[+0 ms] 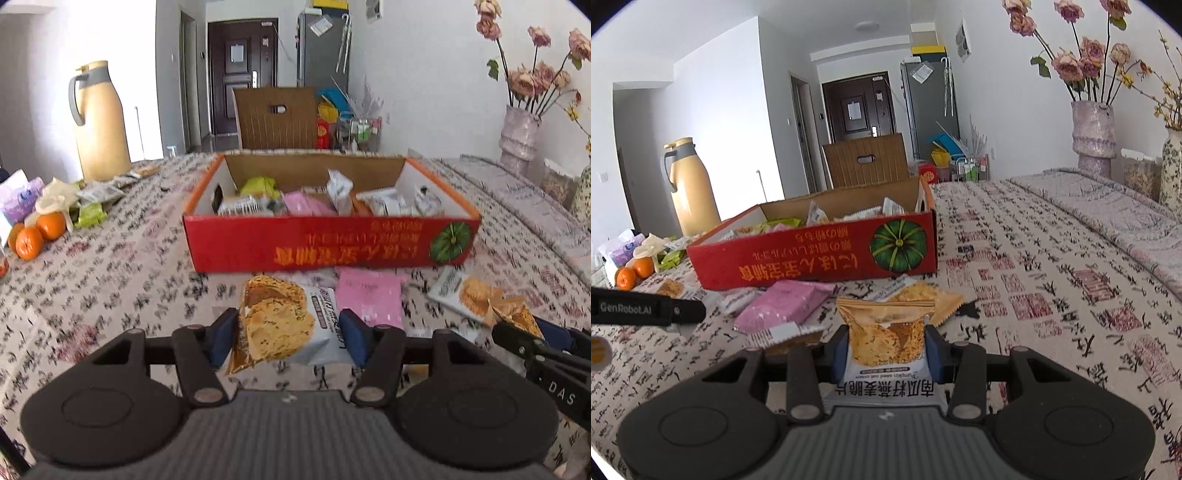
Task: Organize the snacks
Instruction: 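Carry both cracker packs up over the open box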
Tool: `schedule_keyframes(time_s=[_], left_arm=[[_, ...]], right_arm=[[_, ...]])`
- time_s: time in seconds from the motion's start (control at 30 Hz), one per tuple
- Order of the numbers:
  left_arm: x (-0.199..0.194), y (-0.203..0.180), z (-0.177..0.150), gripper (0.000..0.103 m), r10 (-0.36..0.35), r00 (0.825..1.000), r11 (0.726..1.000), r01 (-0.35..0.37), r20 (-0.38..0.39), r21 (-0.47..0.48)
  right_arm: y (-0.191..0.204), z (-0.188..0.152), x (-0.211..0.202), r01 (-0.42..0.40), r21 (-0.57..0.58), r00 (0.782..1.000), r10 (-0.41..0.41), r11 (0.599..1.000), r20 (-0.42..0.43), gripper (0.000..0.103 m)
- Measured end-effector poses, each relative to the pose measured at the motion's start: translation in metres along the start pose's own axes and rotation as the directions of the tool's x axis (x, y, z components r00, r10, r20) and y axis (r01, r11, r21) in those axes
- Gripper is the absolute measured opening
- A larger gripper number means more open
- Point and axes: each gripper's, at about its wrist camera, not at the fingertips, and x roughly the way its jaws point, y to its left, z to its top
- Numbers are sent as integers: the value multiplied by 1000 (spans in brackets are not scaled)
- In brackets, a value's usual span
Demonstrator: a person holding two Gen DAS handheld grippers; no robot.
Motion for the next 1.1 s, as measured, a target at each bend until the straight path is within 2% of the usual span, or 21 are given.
schedule_keyframes(time_s=[0.2,0.5,0.87,1.1], left_arm=[[-4,0,22,61,5,999,1000,-5,52,7],[6,-3,51,61,0,996,1000,-2,85,15],[36,-5,92,61,12,995,1000,-14,103,15],[64,-6,117,61,27,994,1000,-29,104,12]], right_arm=[[4,18,0,2,-15,999,-1,1000,47,41],[14,49,19,-32,-21,996,34,999,84,41],[28,100,53,-46,-84,987,58,995,149,41],[36,128,80,-45,-109,985,63,993,162,41]])
